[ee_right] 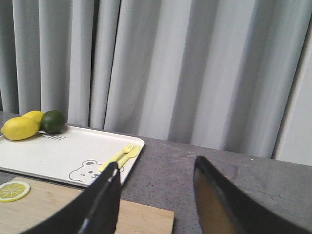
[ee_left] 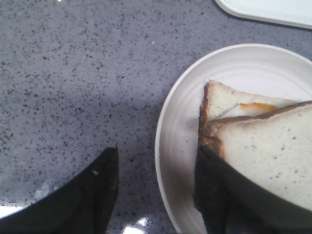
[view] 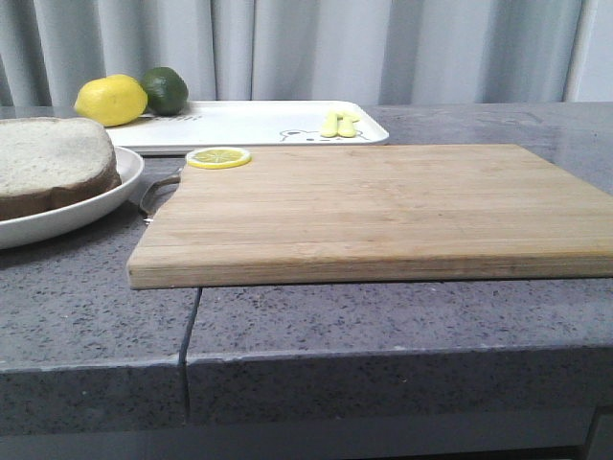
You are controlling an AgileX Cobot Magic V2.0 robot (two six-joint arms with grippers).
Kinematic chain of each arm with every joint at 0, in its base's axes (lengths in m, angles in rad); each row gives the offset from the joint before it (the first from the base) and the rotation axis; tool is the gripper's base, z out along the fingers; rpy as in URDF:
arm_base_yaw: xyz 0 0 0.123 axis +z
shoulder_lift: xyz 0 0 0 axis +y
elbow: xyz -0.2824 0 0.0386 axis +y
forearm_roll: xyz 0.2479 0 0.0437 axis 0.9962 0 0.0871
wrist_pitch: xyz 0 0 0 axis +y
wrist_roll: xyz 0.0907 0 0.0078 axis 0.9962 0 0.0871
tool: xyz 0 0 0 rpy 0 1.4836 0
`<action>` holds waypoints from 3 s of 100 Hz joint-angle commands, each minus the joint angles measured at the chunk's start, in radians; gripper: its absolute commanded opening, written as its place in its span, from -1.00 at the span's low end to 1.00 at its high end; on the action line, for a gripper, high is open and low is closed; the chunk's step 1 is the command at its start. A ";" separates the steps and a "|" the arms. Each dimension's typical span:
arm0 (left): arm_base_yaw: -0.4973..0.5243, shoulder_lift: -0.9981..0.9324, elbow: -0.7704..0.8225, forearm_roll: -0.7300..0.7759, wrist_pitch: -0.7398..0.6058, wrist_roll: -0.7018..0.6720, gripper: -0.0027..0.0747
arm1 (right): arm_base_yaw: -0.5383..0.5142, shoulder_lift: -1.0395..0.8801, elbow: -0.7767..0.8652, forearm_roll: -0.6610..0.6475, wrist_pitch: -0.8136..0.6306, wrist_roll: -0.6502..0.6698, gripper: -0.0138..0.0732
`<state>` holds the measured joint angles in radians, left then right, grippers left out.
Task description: Place bread and move sandwich to tray
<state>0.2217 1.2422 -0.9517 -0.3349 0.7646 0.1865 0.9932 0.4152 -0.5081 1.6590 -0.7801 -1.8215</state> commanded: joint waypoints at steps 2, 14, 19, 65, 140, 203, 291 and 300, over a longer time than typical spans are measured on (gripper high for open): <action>0.002 0.009 -0.034 -0.025 -0.039 -0.012 -0.06 | -0.005 0.004 -0.025 -0.061 0.029 -0.005 0.15; 0.002 0.048 -0.034 -0.037 -0.039 -0.012 -0.06 | -0.005 0.004 -0.025 -0.061 0.032 -0.005 0.15; 0.002 0.061 -0.034 -0.046 -0.039 -0.012 -0.07 | -0.005 0.004 -0.025 -0.061 0.032 -0.005 0.15; -0.027 0.118 -0.034 -0.071 -0.035 0.006 -0.07 | -0.005 0.004 -0.025 -0.061 0.032 -0.005 0.15; -0.032 0.190 -0.034 -0.075 -0.027 0.006 -0.07 | -0.005 0.004 -0.025 -0.061 0.032 -0.005 0.15; -0.032 0.190 -0.034 -0.077 -0.044 0.006 -0.73 | -0.005 0.004 -0.025 -0.061 0.032 -0.005 0.15; -0.029 0.182 -0.085 -0.181 0.050 0.006 -0.98 | -0.005 0.004 -0.026 -0.061 0.032 -0.005 0.15; -0.027 0.171 -0.108 -0.181 0.069 0.006 -0.98 | -0.005 0.004 -0.026 -0.061 0.032 -0.005 0.15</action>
<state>0.1963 1.4577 -1.0085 -0.4673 0.8247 0.1901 0.9932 0.4152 -0.5081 1.6590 -0.7717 -1.8216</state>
